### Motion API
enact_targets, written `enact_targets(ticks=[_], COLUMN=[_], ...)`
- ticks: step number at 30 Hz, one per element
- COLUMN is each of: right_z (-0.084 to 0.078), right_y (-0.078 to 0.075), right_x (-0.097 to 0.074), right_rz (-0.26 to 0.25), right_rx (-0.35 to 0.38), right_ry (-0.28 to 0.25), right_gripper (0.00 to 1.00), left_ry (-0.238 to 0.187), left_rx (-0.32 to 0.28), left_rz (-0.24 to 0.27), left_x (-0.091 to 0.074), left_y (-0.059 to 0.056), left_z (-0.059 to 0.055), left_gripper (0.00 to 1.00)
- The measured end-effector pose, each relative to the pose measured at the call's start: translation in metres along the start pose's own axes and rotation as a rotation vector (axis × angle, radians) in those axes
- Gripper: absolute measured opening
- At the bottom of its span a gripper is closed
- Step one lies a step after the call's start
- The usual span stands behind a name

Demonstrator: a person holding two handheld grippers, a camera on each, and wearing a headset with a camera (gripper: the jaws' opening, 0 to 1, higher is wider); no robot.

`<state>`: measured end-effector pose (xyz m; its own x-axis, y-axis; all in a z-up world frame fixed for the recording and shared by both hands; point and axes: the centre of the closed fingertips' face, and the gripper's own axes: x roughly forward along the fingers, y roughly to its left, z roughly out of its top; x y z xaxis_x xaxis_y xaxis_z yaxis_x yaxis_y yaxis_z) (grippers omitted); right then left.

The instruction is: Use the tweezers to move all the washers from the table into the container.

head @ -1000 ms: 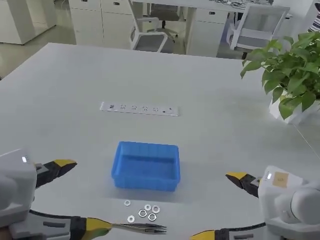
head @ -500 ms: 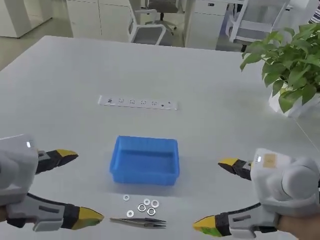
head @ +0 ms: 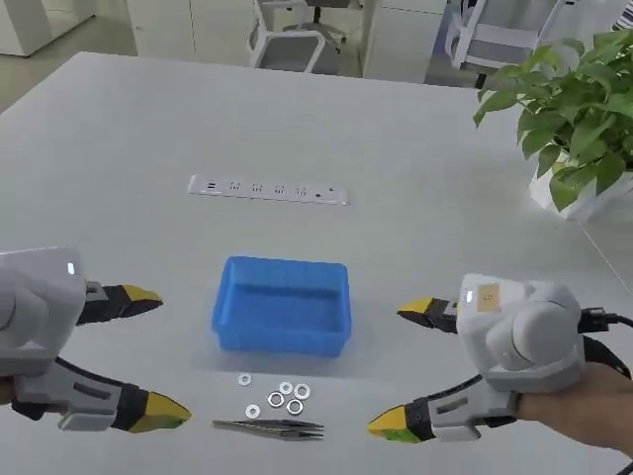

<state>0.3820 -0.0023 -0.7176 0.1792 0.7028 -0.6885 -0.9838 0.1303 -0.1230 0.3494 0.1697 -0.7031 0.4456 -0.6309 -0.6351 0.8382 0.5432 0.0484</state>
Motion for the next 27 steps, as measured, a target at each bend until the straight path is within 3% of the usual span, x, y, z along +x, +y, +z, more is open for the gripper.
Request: enact_targets(ticks=[10,16,27], right_z=[0.002,0.003,-0.003], right_y=[0.013,0.028,0.045], right_x=[0.019,0.029,0.052], right_rz=[0.097,0.182,0.247], right_rx=[-0.076,-0.135,-0.172], right_ry=[0.031,0.05,0.092], right_gripper=[0.61,0.48,0.33], left_ry=[0.053,0.082,0.13], left_rx=[0.035,0.066,0.121], left_rz=[-0.07,-0.103,-0.166], left_x=[0.015,0.025,0.04], left_y=[-0.008,-0.012,-0.022], left_z=[-0.011,-0.017,-0.027], left_gripper=[0.64,0.54,0.41])
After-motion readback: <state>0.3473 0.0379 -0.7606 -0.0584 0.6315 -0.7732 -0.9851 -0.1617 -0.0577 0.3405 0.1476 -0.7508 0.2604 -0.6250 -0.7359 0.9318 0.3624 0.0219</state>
